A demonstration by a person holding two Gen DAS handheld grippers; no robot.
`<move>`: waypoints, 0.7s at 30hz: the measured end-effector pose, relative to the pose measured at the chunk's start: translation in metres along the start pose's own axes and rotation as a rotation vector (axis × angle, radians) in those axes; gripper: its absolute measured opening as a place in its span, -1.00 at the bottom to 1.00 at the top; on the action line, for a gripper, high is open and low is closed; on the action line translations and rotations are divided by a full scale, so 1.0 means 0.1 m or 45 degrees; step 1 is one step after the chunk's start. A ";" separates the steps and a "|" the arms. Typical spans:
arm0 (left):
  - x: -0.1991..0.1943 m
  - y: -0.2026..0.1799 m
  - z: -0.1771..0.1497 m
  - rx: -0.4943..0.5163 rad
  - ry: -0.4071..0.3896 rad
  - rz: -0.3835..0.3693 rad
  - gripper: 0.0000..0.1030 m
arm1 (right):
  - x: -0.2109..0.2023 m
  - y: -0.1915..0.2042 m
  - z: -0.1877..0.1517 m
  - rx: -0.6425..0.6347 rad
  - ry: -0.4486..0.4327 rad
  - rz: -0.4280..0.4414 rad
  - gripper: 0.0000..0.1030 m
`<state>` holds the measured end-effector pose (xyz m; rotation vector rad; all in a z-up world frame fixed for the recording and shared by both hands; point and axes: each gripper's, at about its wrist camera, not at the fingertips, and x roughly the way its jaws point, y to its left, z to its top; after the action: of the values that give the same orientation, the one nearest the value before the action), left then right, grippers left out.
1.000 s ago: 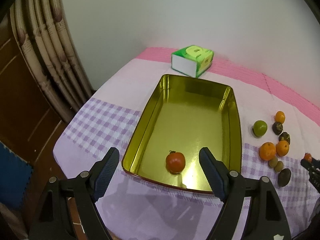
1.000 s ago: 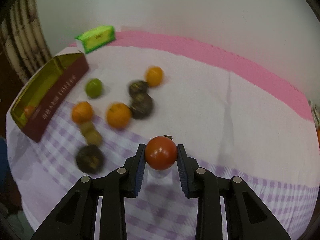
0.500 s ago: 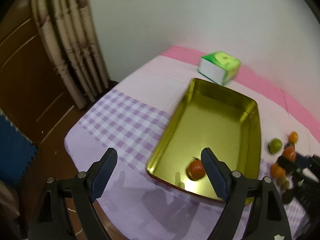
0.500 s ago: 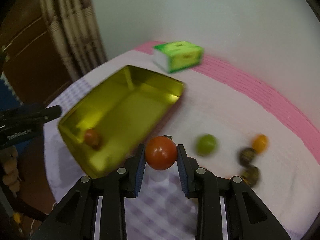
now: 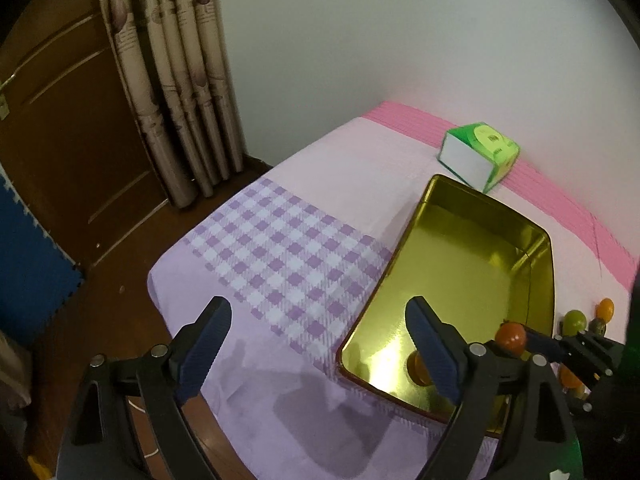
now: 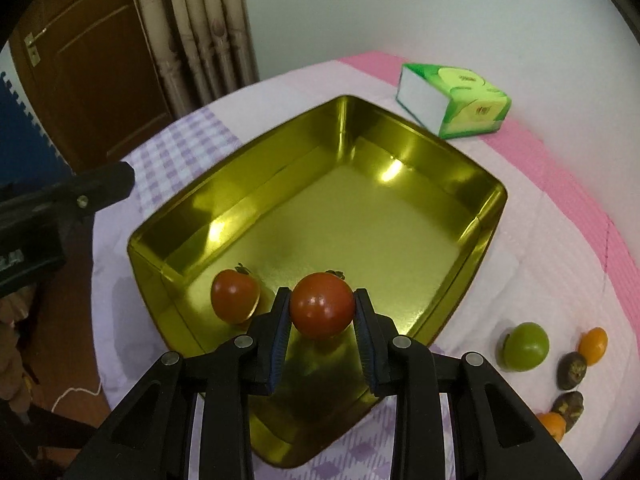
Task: Organize fruits
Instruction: 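Carry the right tool's tomato into the tin and open the right tool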
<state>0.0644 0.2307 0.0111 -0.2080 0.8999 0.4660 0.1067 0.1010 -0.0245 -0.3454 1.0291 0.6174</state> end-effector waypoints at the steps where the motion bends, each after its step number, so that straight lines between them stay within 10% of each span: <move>1: 0.01 -0.01 0.00 0.004 0.007 -0.004 0.68 | 0.02 0.00 0.00 -0.002 0.006 -0.007 -0.39; 21: 0.04 -0.02 -0.04 0.009 0.022 -0.048 0.68 | 0.11 -0.02 -0.02 -0.071 0.049 -0.096 -0.39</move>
<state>0.0642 0.2287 0.0058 -0.2220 0.9130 0.4265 0.1106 0.1018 -0.0353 -0.4444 1.0326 0.5739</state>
